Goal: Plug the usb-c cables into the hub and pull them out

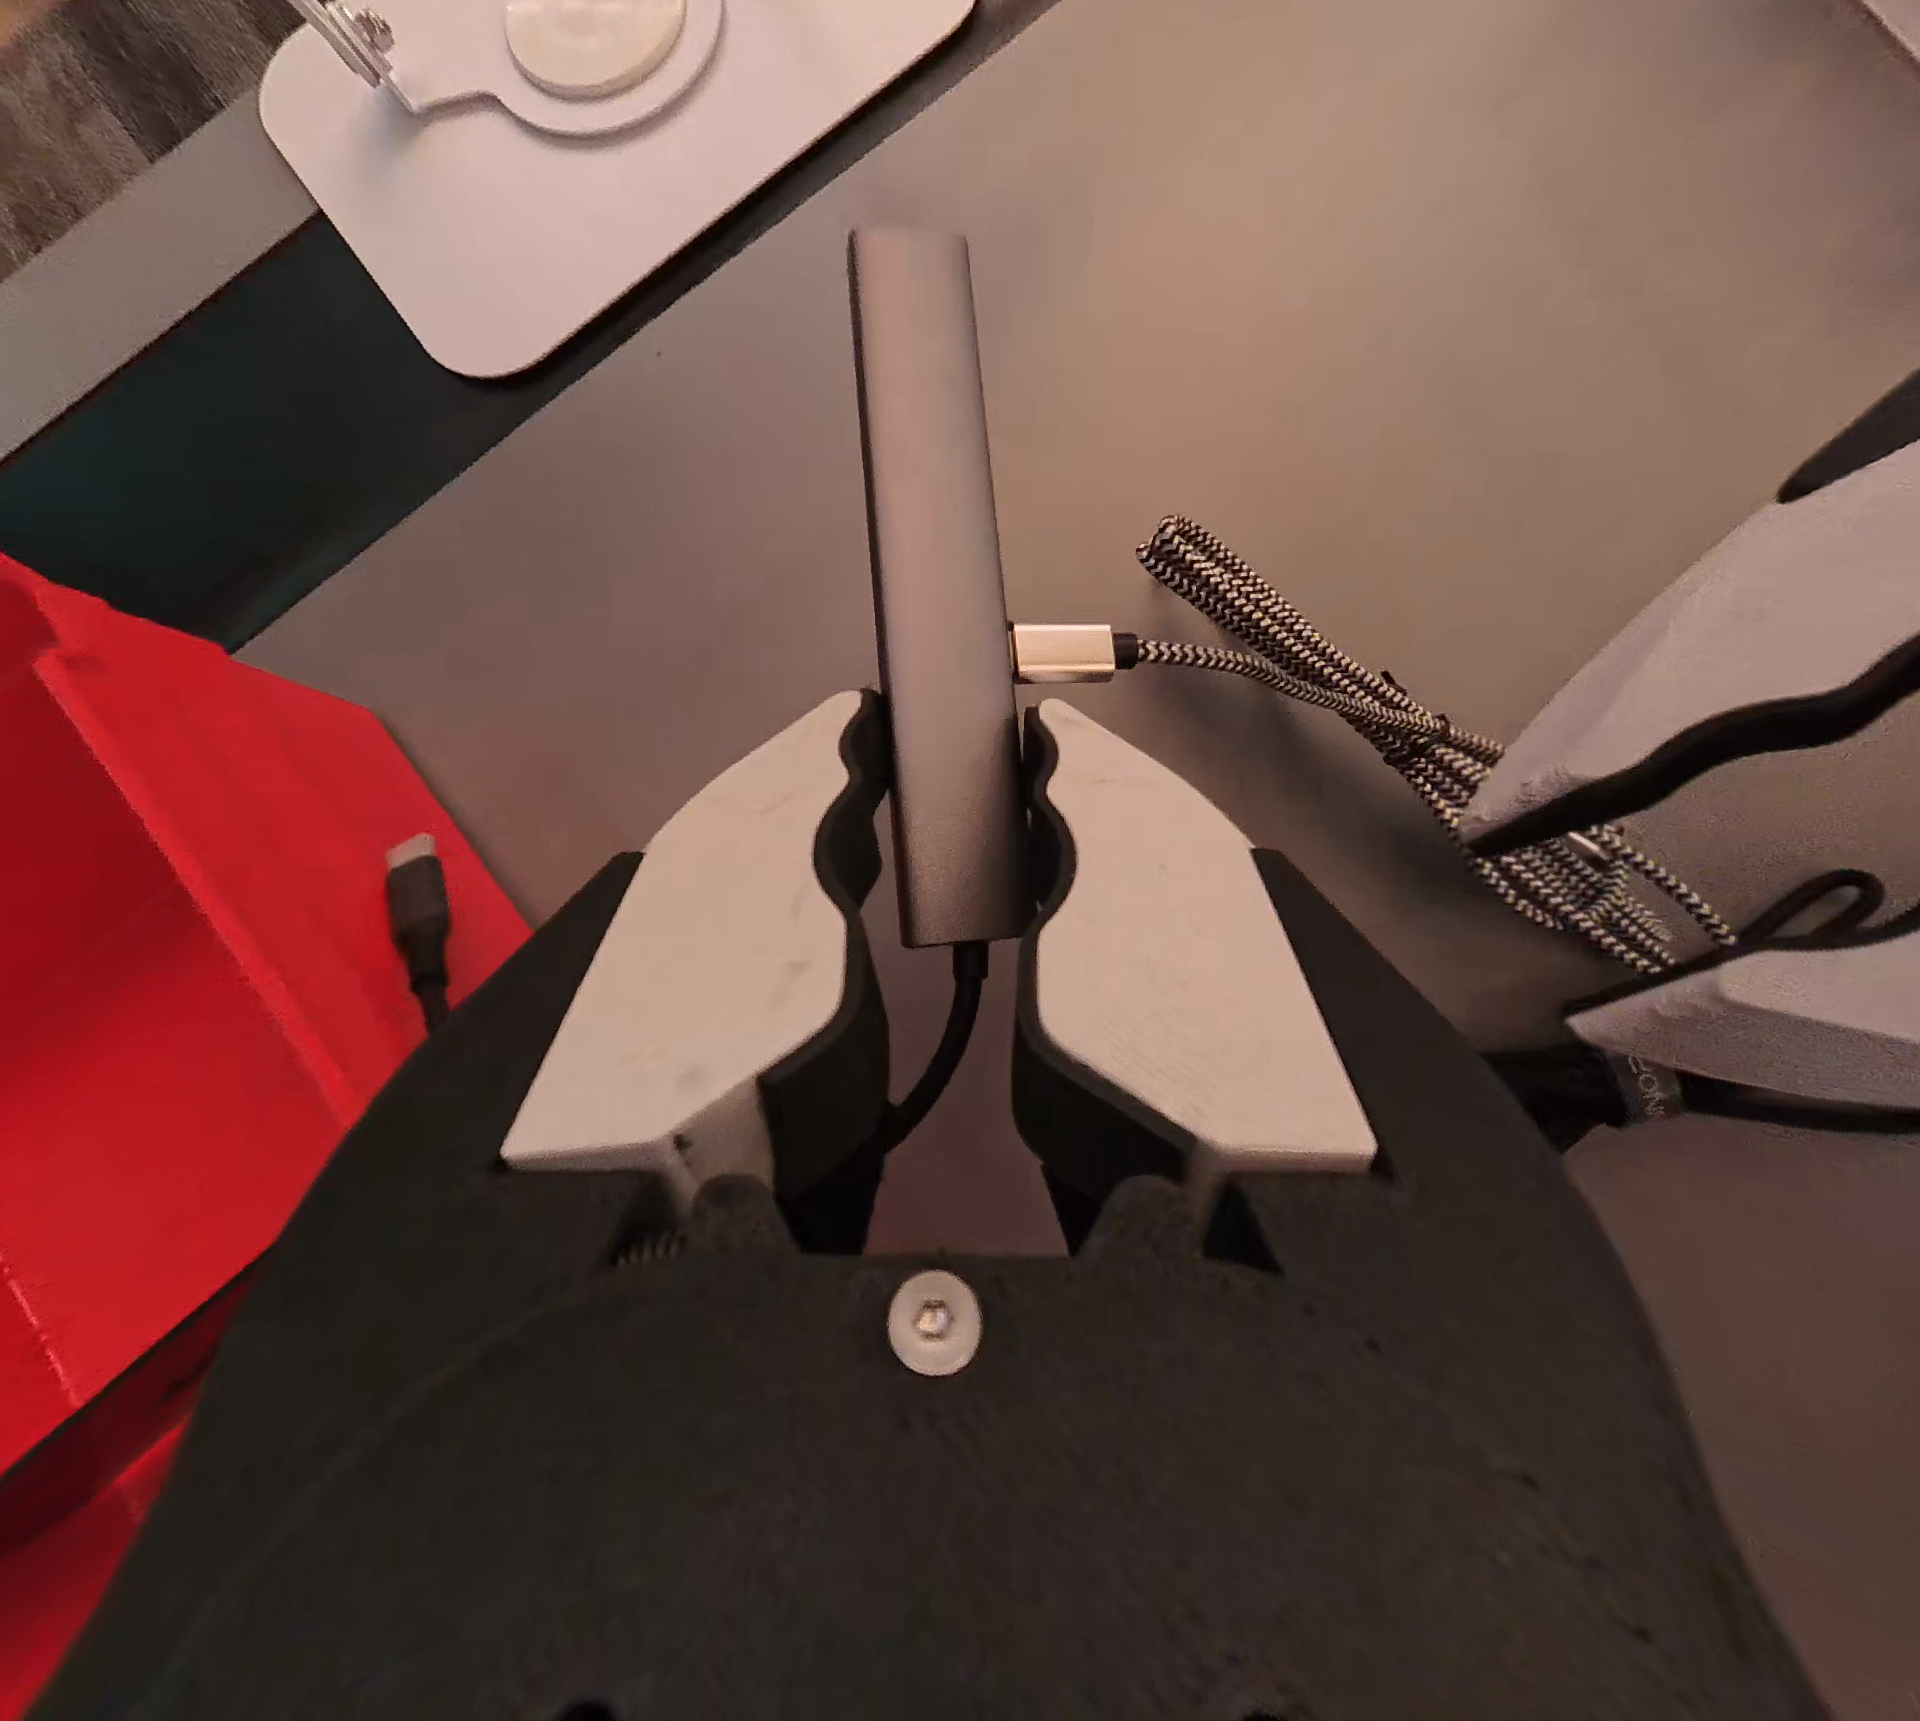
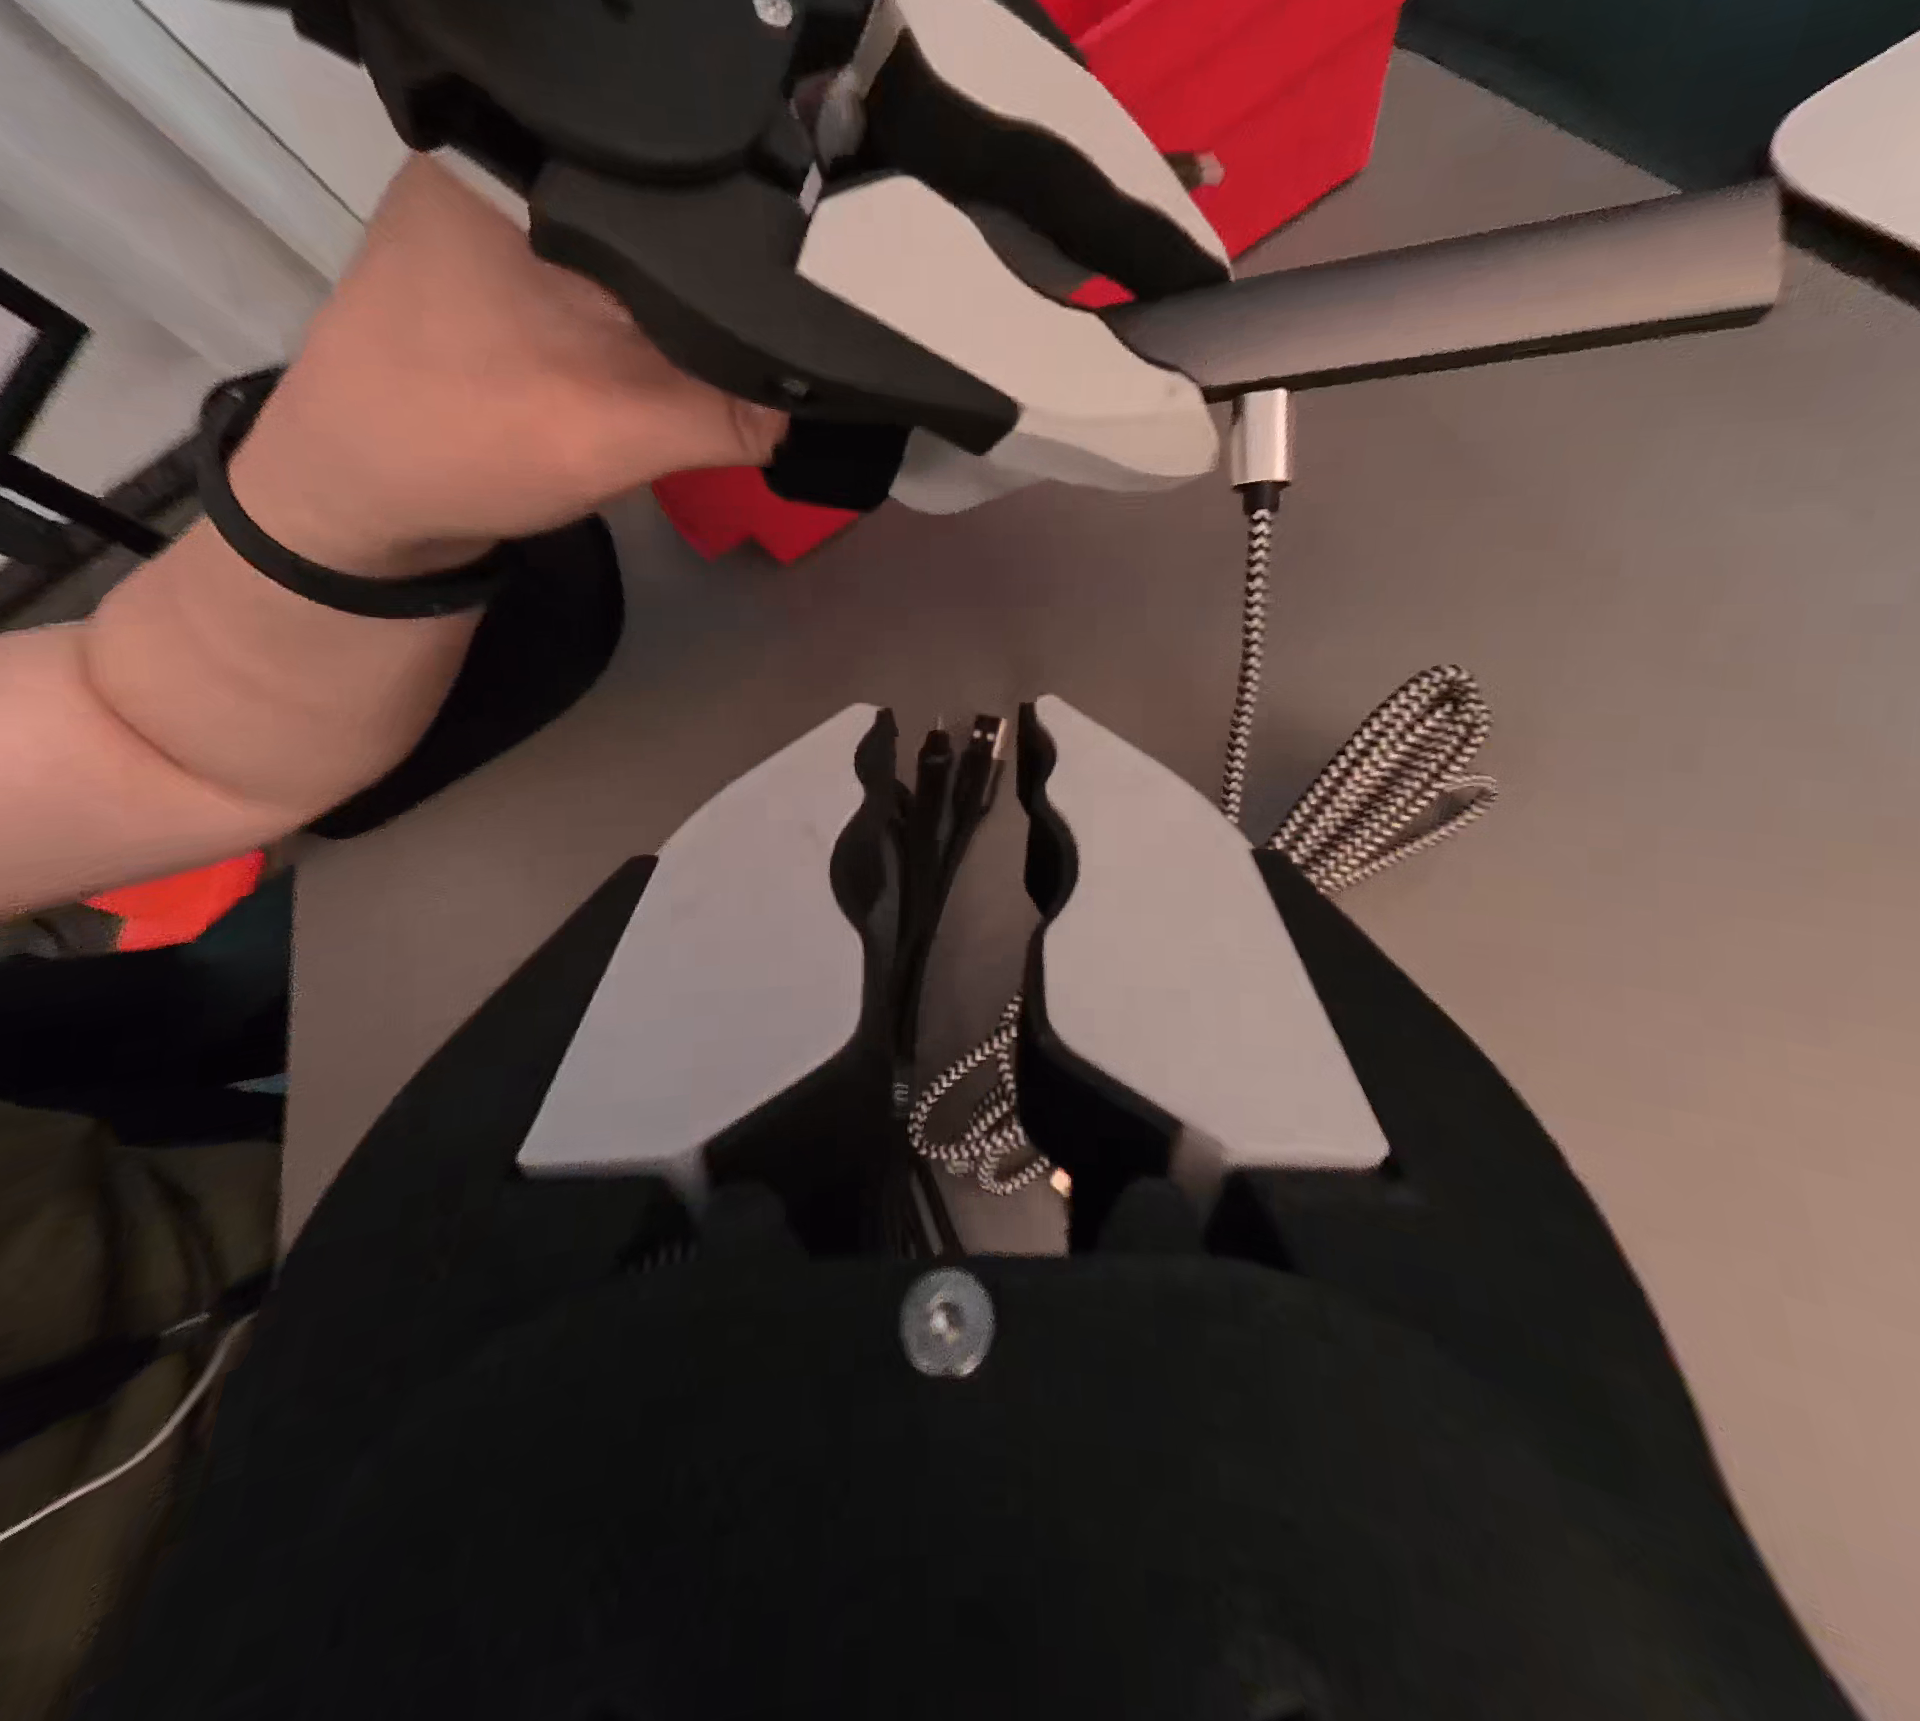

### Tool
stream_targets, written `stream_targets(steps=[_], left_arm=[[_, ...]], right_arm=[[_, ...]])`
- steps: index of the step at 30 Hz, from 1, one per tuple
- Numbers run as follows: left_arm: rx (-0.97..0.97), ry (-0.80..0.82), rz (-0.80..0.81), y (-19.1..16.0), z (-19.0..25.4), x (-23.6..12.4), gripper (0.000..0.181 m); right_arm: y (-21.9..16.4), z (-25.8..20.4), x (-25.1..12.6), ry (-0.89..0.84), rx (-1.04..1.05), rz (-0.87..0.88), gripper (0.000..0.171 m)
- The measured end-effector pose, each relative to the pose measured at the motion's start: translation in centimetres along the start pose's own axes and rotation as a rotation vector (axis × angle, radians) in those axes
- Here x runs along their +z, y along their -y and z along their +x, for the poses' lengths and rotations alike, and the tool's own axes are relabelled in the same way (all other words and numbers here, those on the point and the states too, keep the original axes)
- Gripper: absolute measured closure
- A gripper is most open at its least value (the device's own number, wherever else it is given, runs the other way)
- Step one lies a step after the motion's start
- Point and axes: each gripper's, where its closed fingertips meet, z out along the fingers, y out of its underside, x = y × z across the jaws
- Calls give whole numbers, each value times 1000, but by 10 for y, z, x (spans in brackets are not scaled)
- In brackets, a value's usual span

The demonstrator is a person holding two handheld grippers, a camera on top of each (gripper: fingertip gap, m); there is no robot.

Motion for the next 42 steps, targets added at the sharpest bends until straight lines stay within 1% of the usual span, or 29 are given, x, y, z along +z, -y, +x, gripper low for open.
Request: stream_targets(steps=[1,4,7,8,10,11,12,13,19,23,25,27,28,30,33,35,38,39,40,41,42], left_arm=[[-1,0,9,1,0,-1,158],[-2,-1,-1,-1,0,0,158],[-9,-19,-20,-4,2,3,158],[-9,-23,-20,-4,2,3,158],[-10,-25,-15,-3,2,3,158],[-11,-25,-10,-3,2,3,158],[-12,-25,0,-1,2,2,158],[-15,-25,8,0,2,1,158],[-38,-25,94,12,-2,-6,158],[-34,-1,182,25,-7,-18,158],[-24,4,227,31,-7,-25,158],[-8,-3,265,37,-4,-30,158],[2,-8,280,39,-2,-33,158],[34,-30,313,45,5,-39,158],[119,-56,381,56,24,-51,158],[176,-65,406,62,38,-58,158],[247,-97,442,67,61,-66,158],[264,-122,452,68,70,-67,158],[271,-143,460,69,77,-68,158],[277,-164,463,69,83,-68,158],[287,-184,452,67,88,-67,158]], right_arm=[[0,-2,0,36,22,7,148],[-4,-10,6,107,31,-1,146],[-21,-10,19,74,-32,-89,141],[-24,-10,23,67,-47,-95,141],[-26,-10,31,72,-36,-77,146],[-29,-9,33,79,-18,-89,146],[-31,-9,35,90,-7,-97,153],[-31,-9,34,103,1,-93,162],[-27,-7,26,135,13,-74,162],[-33,-10,22,173,10,-120,162],[-29,-14,18,204,-10,-116,160],[-12,-18,7,223,-43,-40,152],[-1,-18,-2,216,-56,12,150],[27,-8,-23,156,-58,165,147],[64,29,-64,28,86,481,142],[73,42,-84,72,198,605,137],[79,40,-96,227,306,662,135],[78,39,-94,247,330,650,137],[77,38,-91,259,336,635,134],[77,34,-90,276,329,627,138],[77,27,-91,311,304,620,155]])
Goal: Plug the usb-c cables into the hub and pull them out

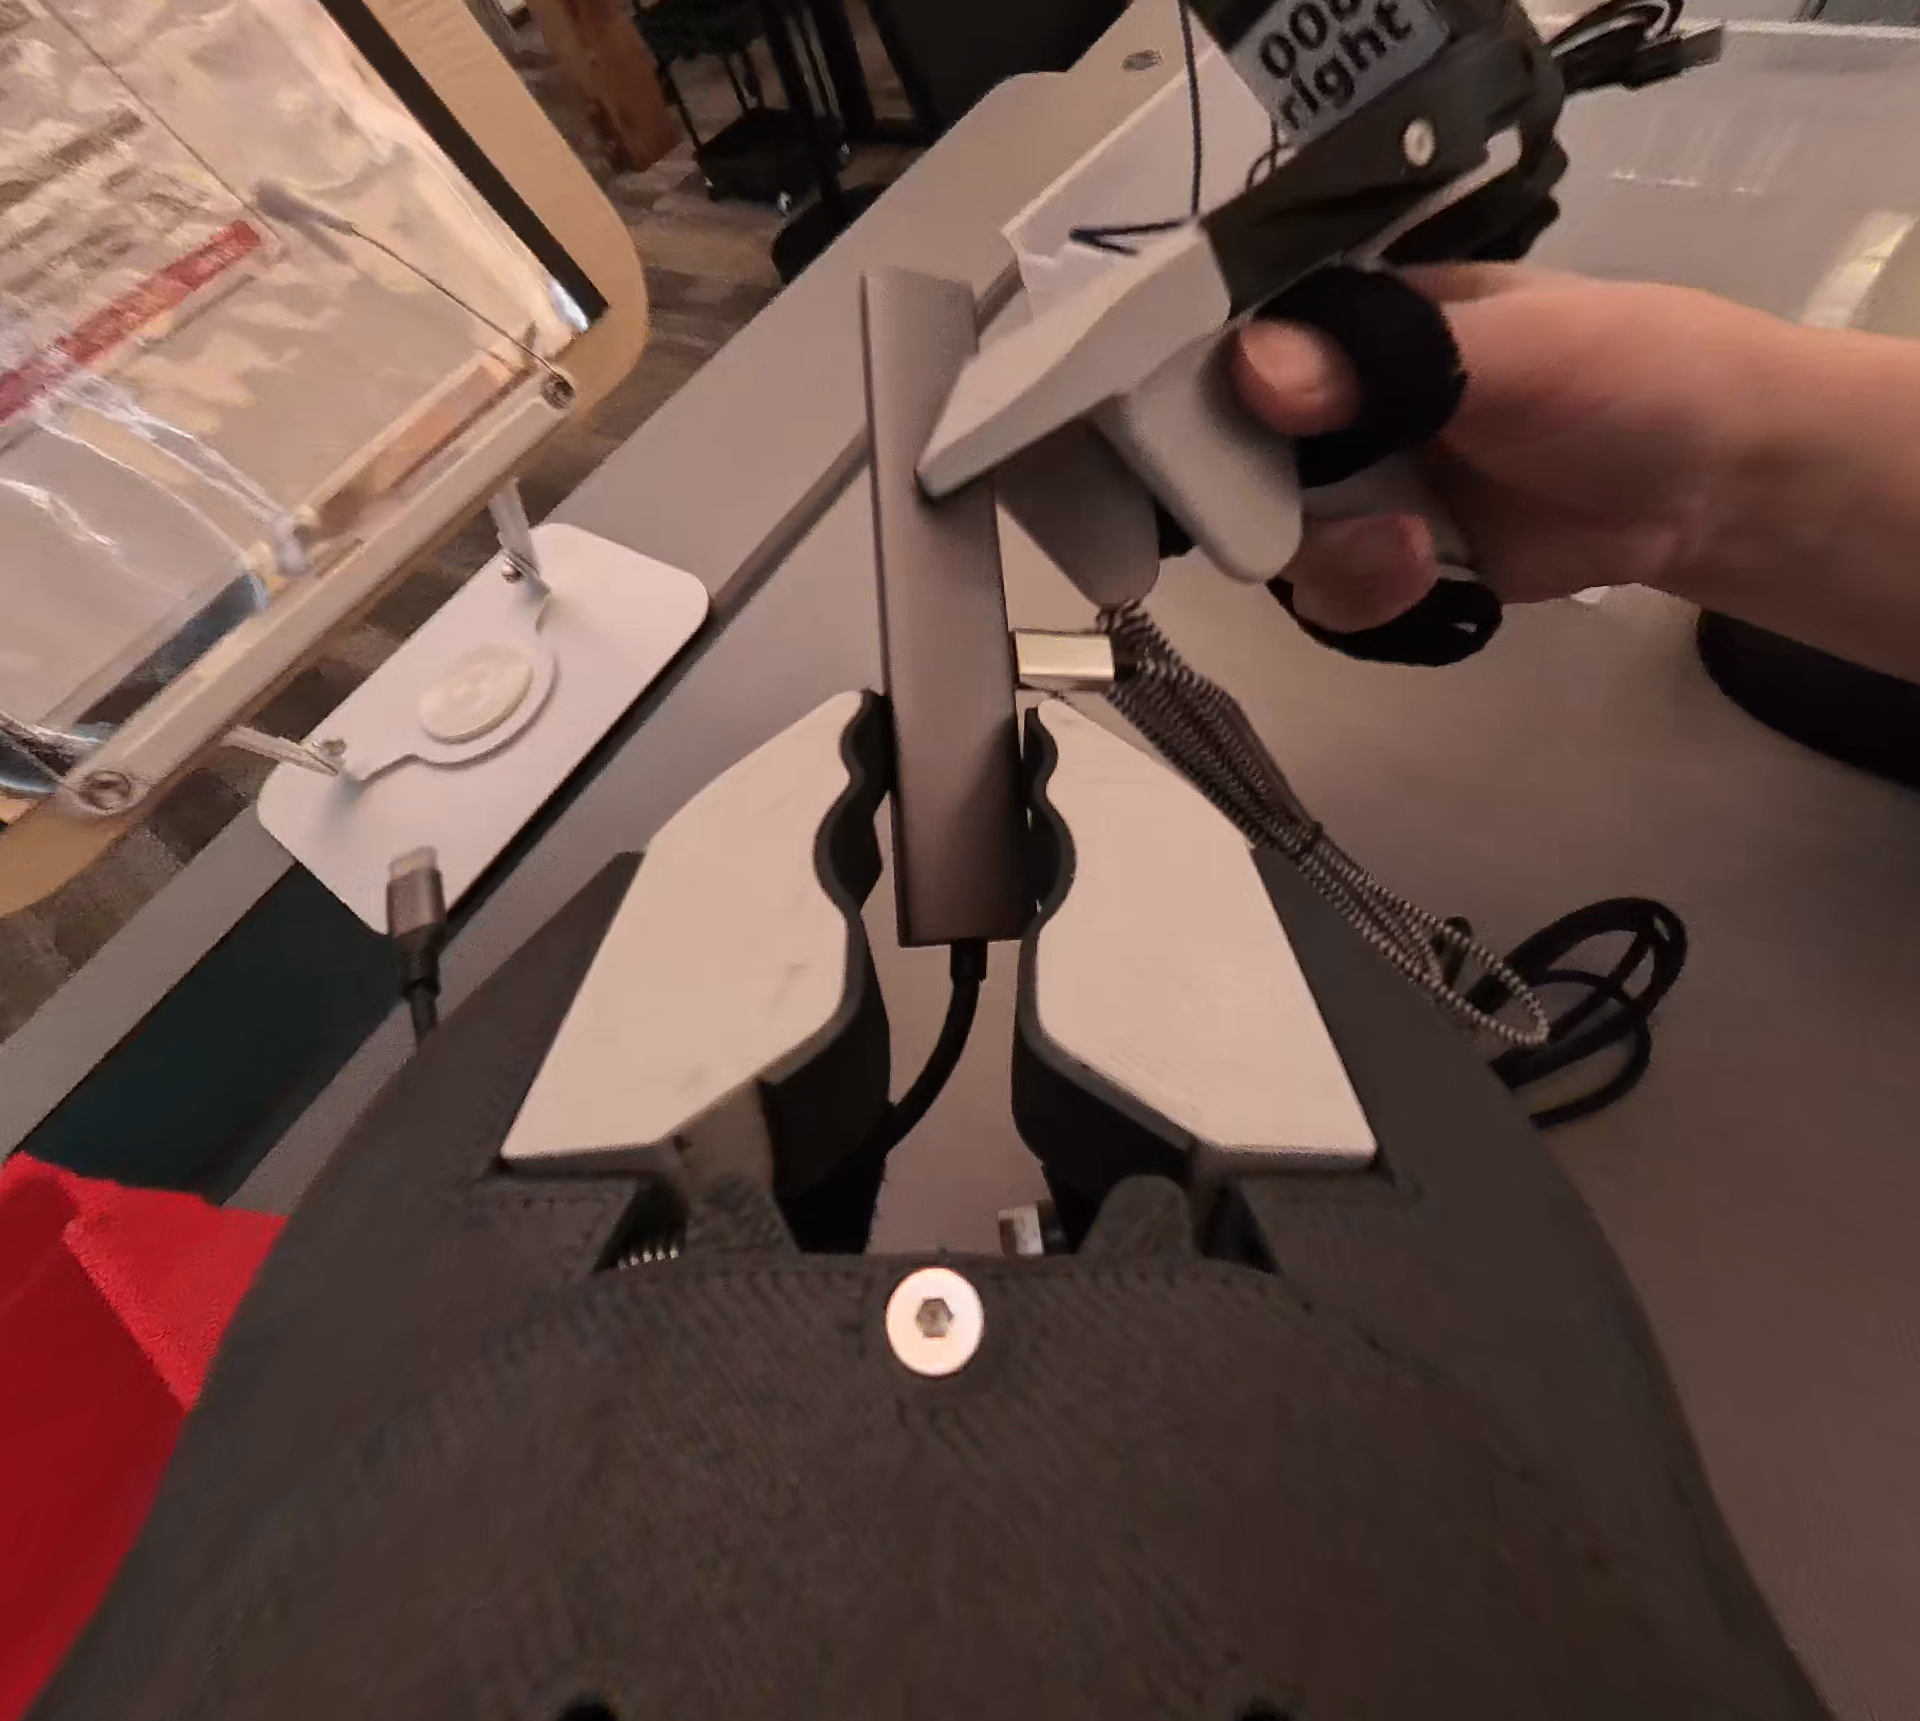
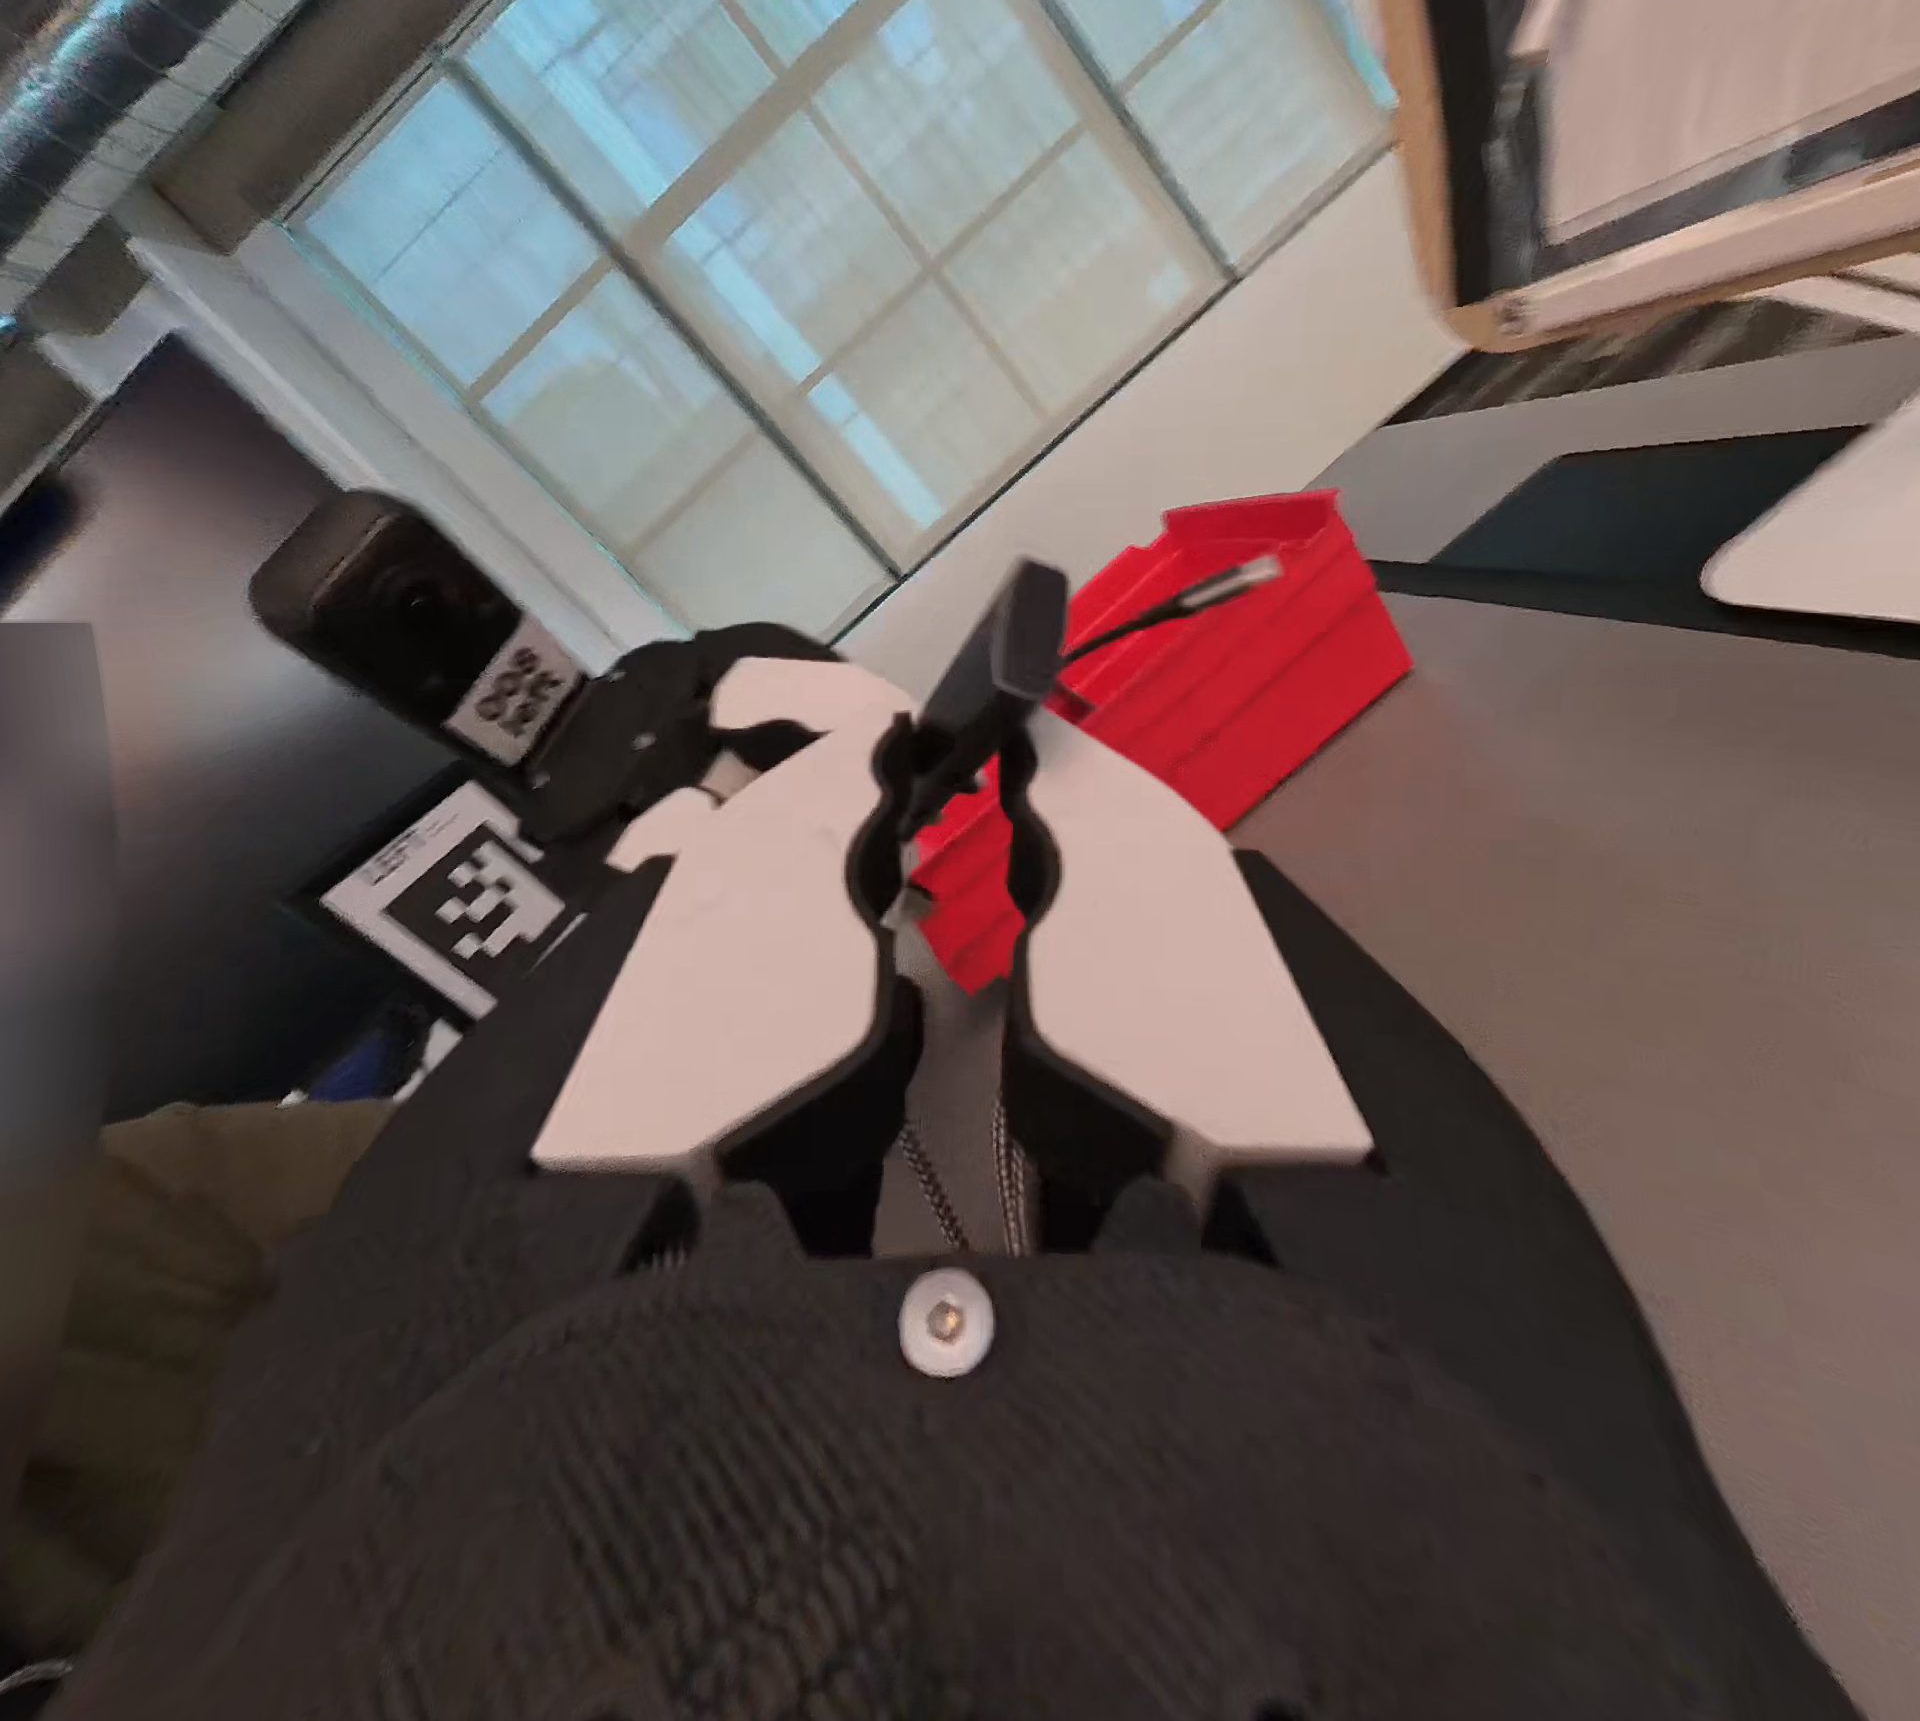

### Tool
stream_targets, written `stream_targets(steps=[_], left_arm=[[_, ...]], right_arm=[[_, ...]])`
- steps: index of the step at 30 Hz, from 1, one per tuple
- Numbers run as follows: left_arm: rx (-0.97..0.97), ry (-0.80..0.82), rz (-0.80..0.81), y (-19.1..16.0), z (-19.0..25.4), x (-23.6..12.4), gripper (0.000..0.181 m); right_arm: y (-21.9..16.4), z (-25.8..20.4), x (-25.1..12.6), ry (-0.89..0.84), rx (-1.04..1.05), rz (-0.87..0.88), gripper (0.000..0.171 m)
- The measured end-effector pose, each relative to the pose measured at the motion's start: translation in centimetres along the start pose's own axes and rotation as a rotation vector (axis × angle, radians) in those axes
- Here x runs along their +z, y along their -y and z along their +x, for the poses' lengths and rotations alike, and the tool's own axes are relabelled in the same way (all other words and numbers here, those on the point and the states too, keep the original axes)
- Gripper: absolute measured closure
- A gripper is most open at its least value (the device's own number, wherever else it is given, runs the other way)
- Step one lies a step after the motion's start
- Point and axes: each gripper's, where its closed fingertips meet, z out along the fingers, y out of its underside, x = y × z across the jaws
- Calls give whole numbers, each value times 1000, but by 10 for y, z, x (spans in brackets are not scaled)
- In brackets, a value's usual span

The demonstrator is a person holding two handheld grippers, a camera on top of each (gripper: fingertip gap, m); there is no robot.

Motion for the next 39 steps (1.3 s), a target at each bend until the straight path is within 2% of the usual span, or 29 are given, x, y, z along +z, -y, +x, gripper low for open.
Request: stream_targets(steps=[7,11,15,18,19,23,25,28,32,36,37,39], left_arm=[[100,62,-65,-15,2,10,158],[121,148,-138,-29,-7,19,134],[96,182,-90,-25,-12,20,149],[139,271,-107,-27,-22,19,151],[156,287,-105,-27,-23,19,161],[151,290,-72,-24,-22,20,164],[145,278,-51,-21,-22,19,164],[127,279,19,-12,-23,14,164],[78,305,122,1,-35,-1,160],[-15,304,242,16,-52,-25,163],[-24,282,285,22,-53,-32,159],[-47,285,339,29,-60,-45,163]], right_arm=[[-3,-17,5,-44,-46,-45,161],[-6,-28,11,-74,-70,-41,161],[-10,-32,17,-141,-140,-48,161],[-11,-31,18,-193,-181,-36,161],[-10,-31,18,-204,-196,-30,160],[-10,-35,20,-231,-286,-33,160],[-8,-40,21,-227,-345,-39,158],[-7,-50,23,-203,-390,-47,142],[11,-71,16,-173,-506,18,131],[47,-89,-10,-262,-696,183,129],[56,-88,-18,-296,-718,225,130],[70,-75,-34,-370,-697,277,133]])
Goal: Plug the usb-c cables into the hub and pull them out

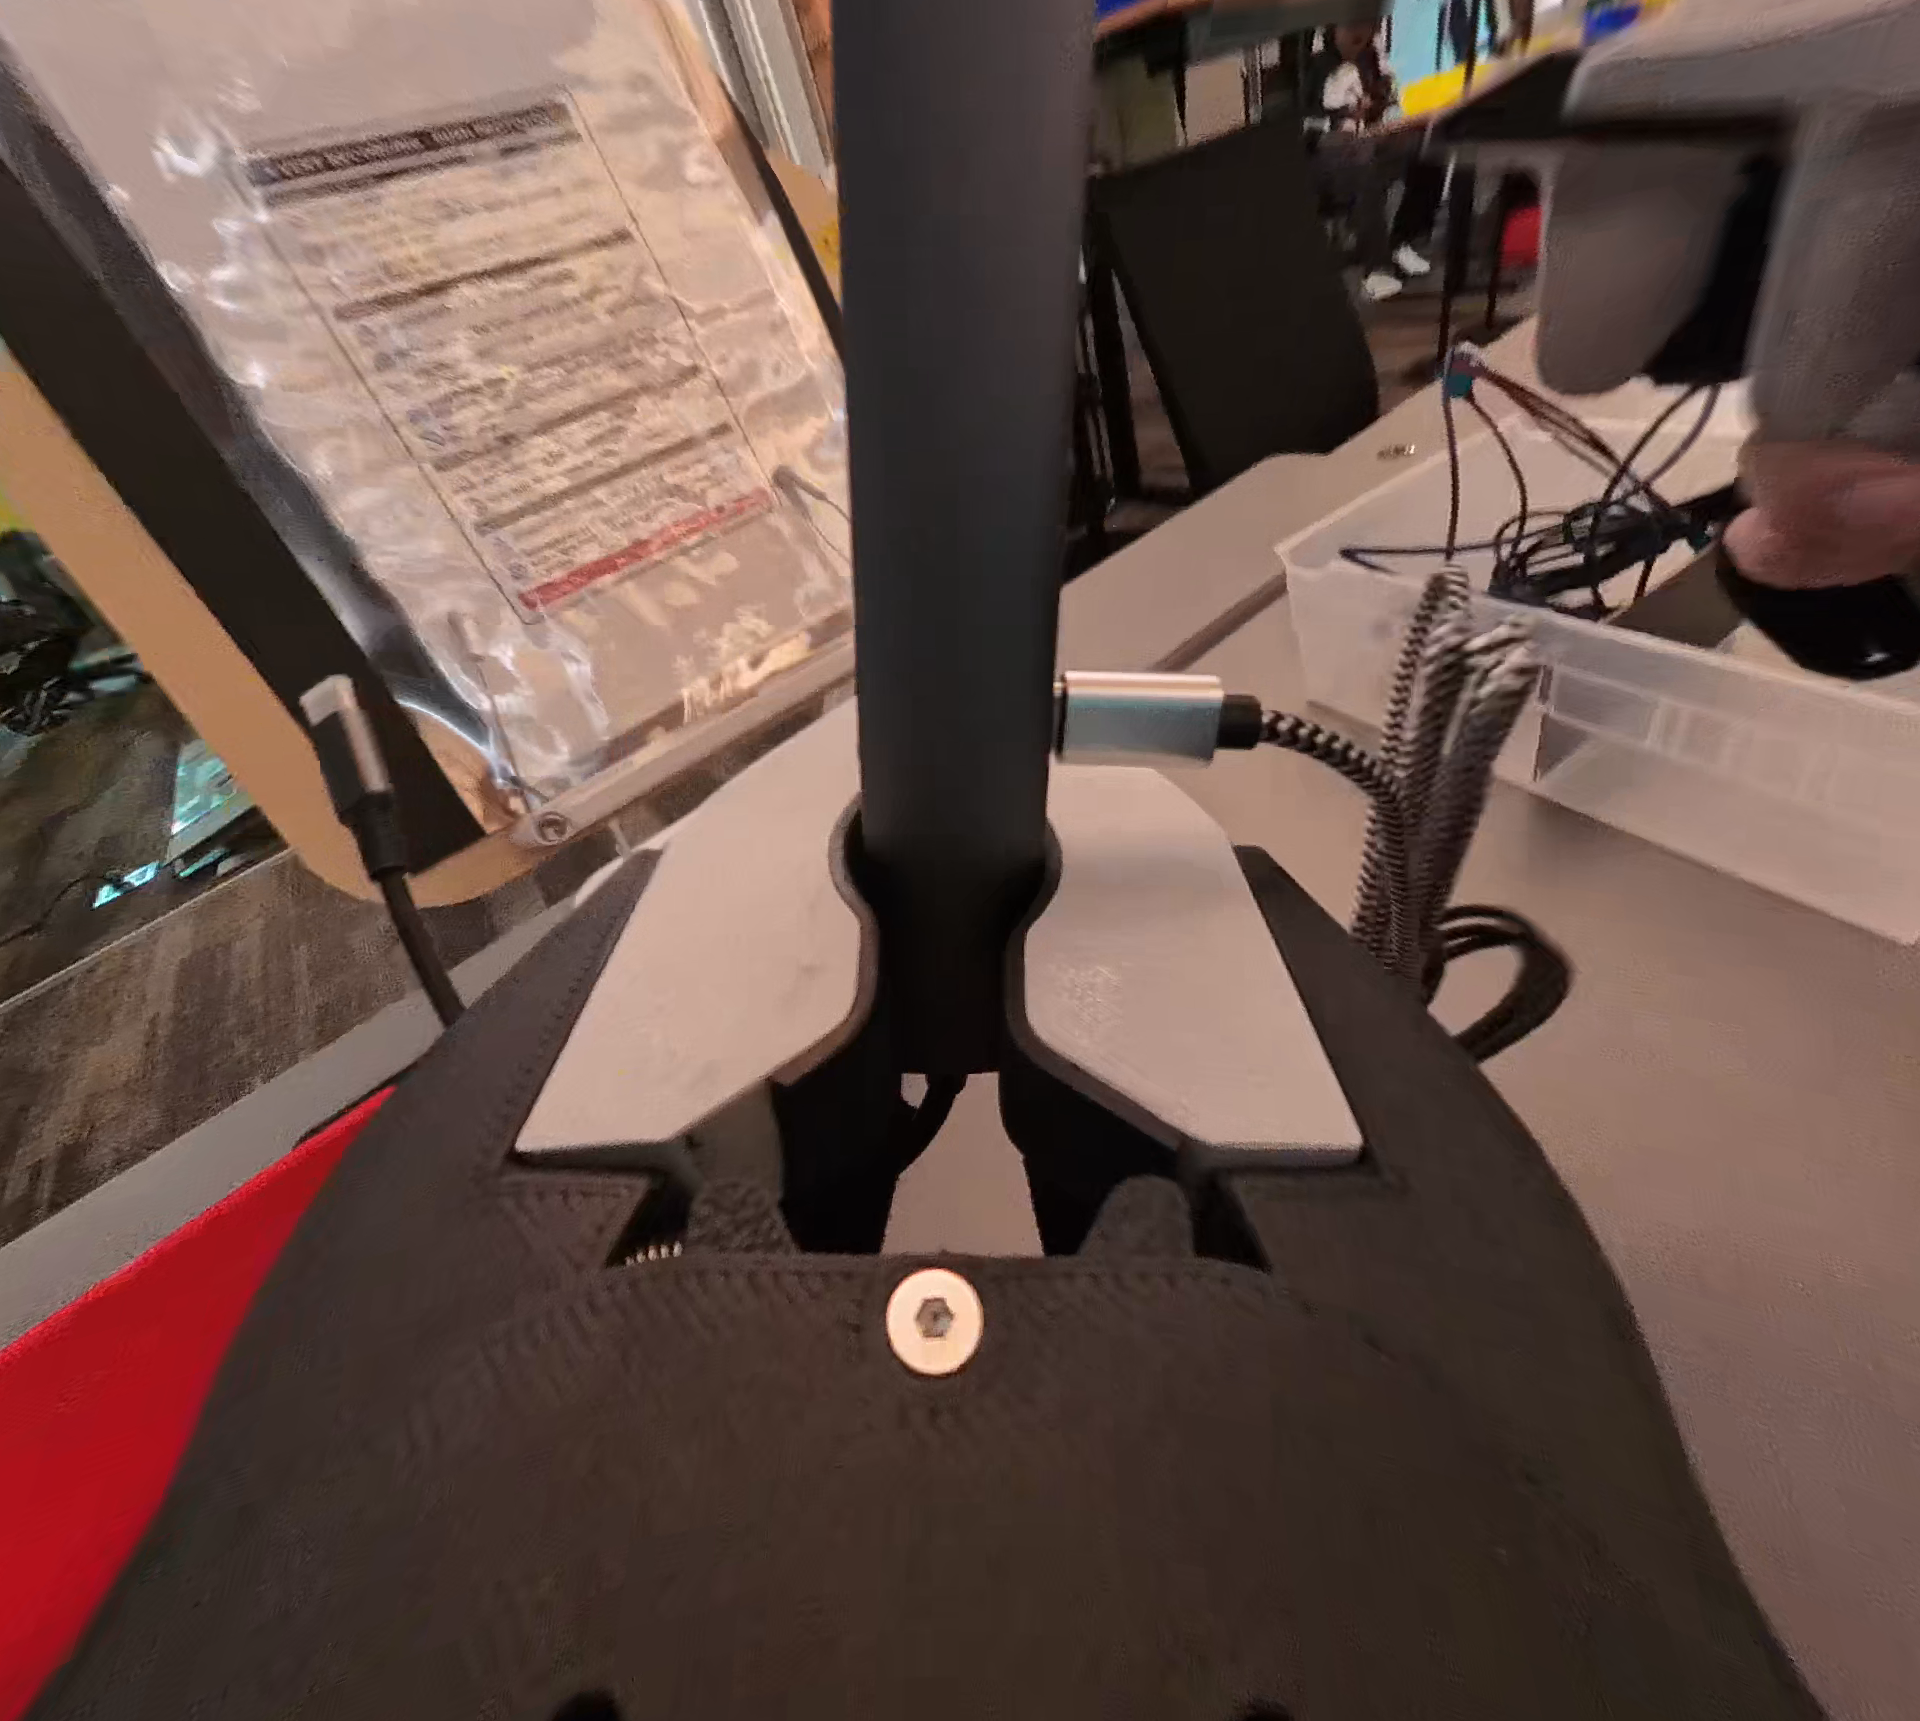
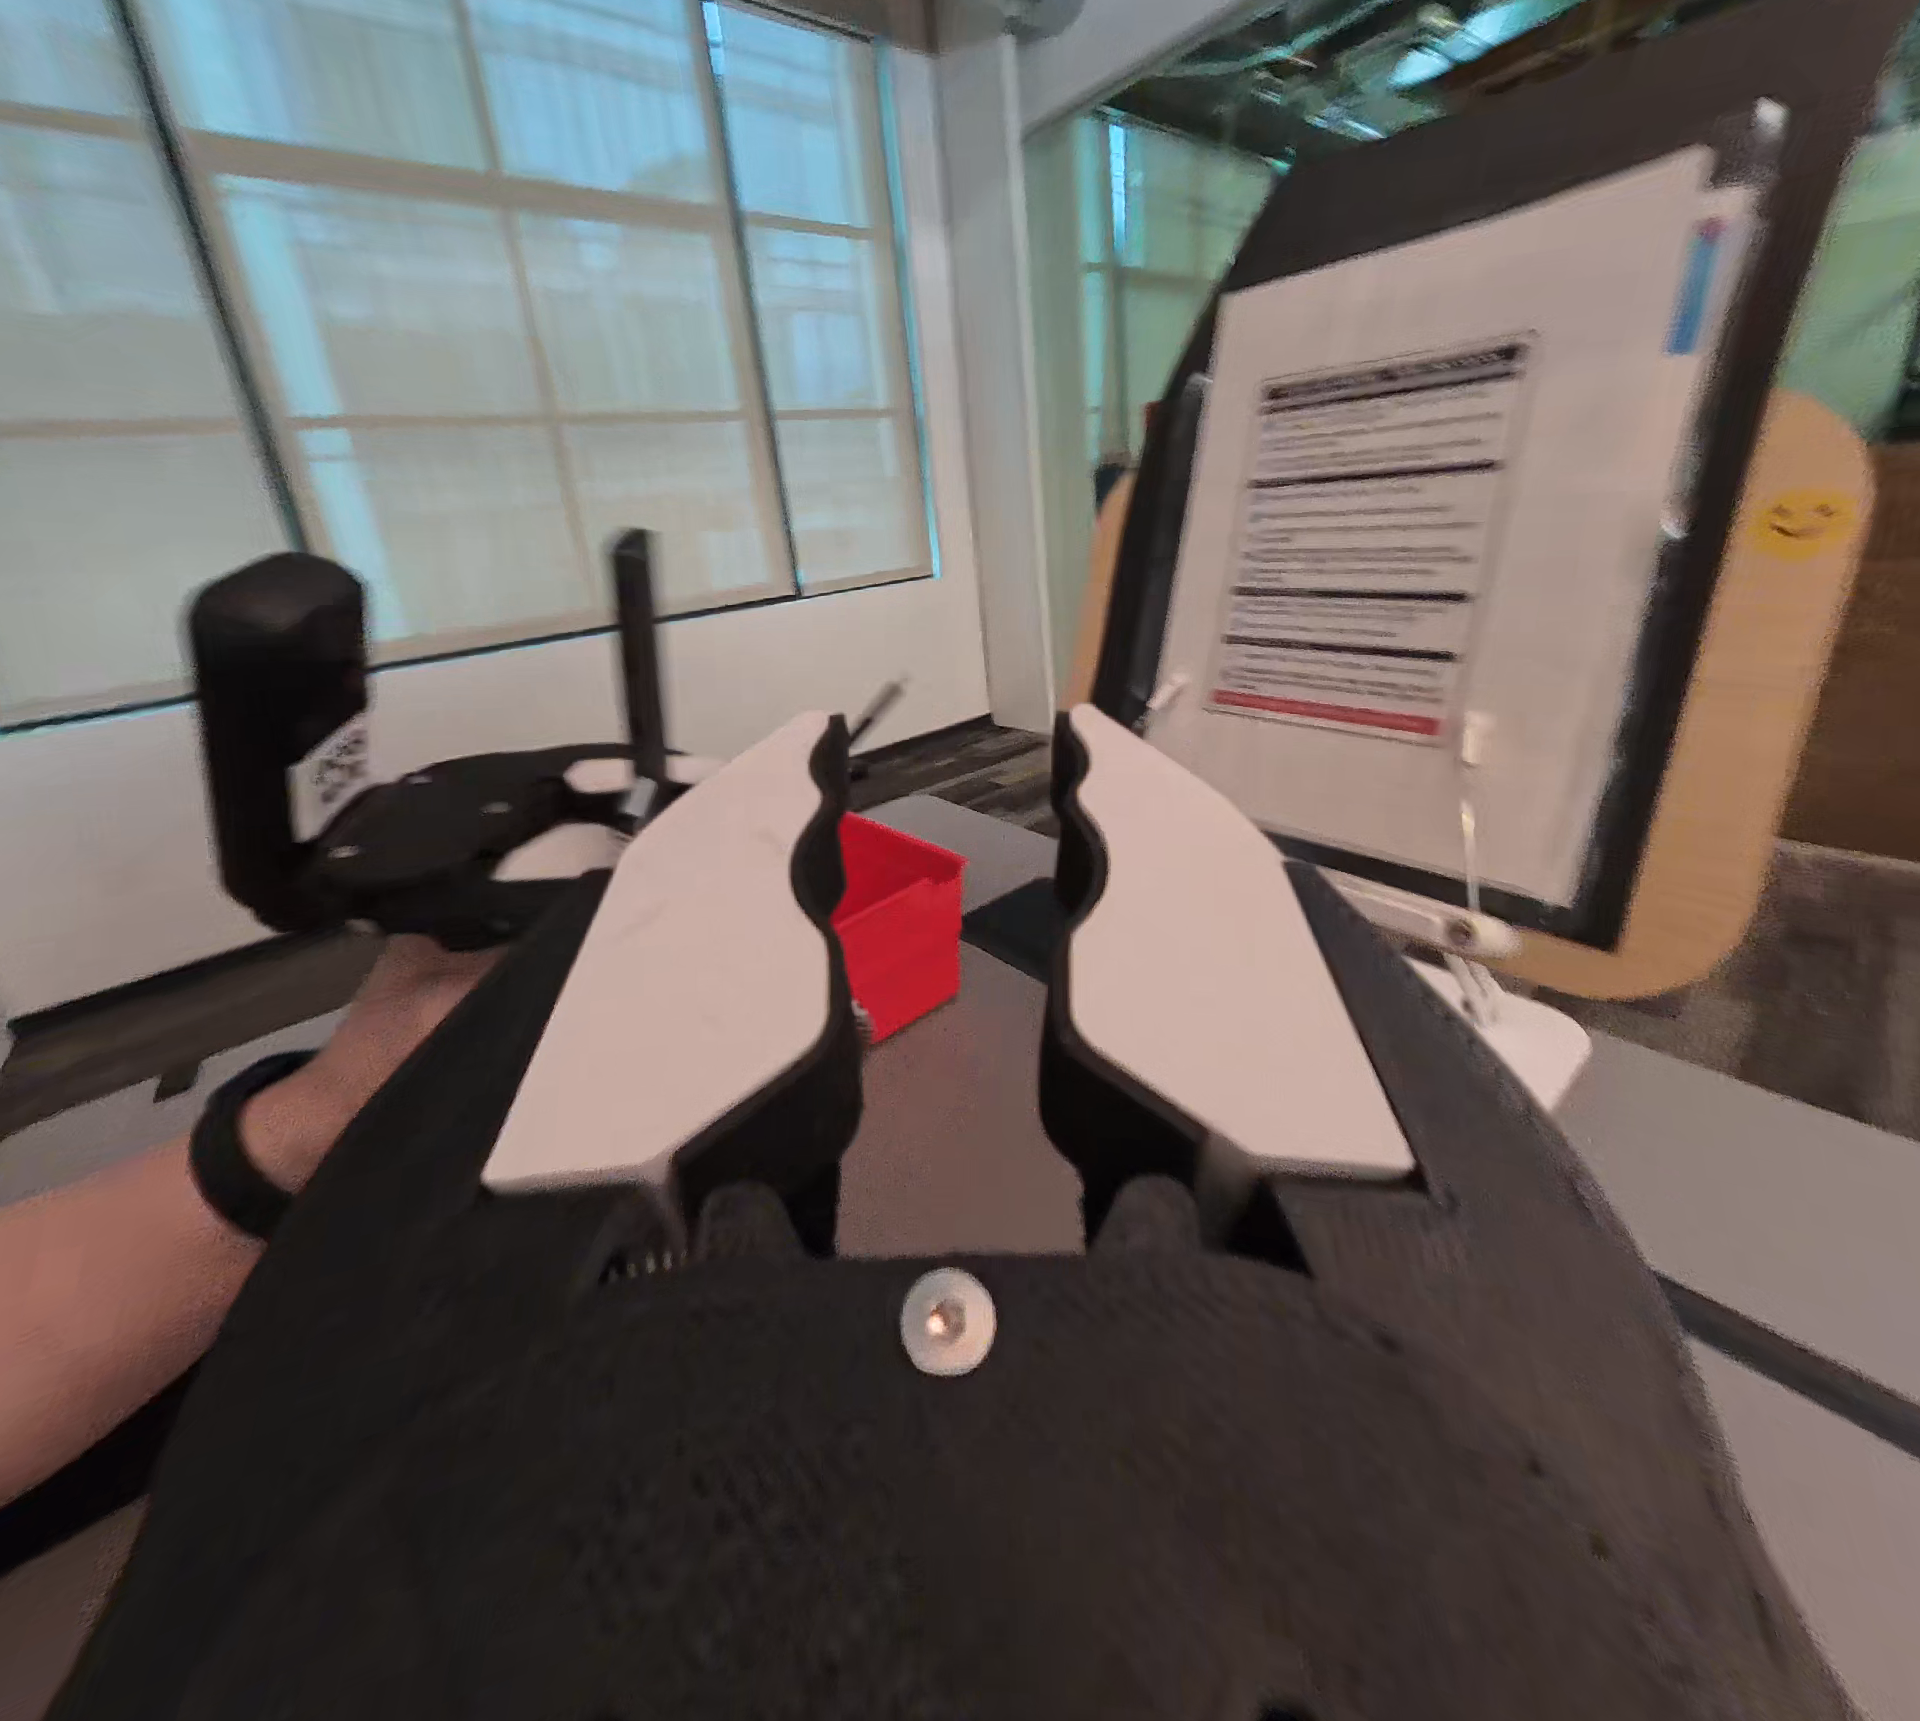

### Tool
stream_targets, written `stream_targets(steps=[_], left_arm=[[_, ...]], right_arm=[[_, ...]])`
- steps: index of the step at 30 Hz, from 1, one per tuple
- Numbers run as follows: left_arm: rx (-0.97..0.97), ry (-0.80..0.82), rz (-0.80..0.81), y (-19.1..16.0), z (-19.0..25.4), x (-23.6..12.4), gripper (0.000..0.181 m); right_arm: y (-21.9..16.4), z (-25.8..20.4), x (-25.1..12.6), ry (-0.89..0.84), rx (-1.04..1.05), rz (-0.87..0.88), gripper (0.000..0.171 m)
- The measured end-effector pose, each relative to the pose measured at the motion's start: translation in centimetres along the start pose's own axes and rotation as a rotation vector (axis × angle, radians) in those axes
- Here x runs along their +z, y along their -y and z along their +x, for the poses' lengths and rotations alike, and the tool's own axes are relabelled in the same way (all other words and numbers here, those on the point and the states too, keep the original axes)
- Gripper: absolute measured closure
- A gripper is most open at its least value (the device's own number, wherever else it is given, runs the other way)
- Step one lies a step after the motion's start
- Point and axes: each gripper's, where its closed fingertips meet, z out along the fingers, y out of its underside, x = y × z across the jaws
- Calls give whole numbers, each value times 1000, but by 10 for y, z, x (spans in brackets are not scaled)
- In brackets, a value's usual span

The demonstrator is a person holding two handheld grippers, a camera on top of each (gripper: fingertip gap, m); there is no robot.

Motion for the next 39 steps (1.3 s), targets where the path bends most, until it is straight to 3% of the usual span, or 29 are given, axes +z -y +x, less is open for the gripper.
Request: stream_targets(steps=[4,8,14,18,23,27,31,34,39], left_arm=[[-54,-5,50,14,-14,-12,163],[-100,7,97,29,-31,-27,164],[-206,-27,158,61,-58,-65,164],[-212,-44,177,76,-64,-84,164],[-201,-81,183,85,-57,-90,163],[-202,-100,170,86,-53,-87,164],[-209,-105,161,84,-52,-85,163],[-212,-114,152,83,-52,-85,163],[-245,-140,156,84,-53,-90,163]], right_arm=[[-22,22,3,30,138,-79,134],[-63,0,14,204,184,-252,142],[-181,-87,4,593,-117,-735,145],[-256,-104,-5,640,-512,-909,146],[-286,-95,-1,678,-569,-926,141],[-315,-88,2,708,-539,-1070,132],[-317,-94,-1,749,-429,-1150,157],[-300,-111,-11,801,-297,-1154,163],[-201,-159,-30,1030,410,-958,167]])
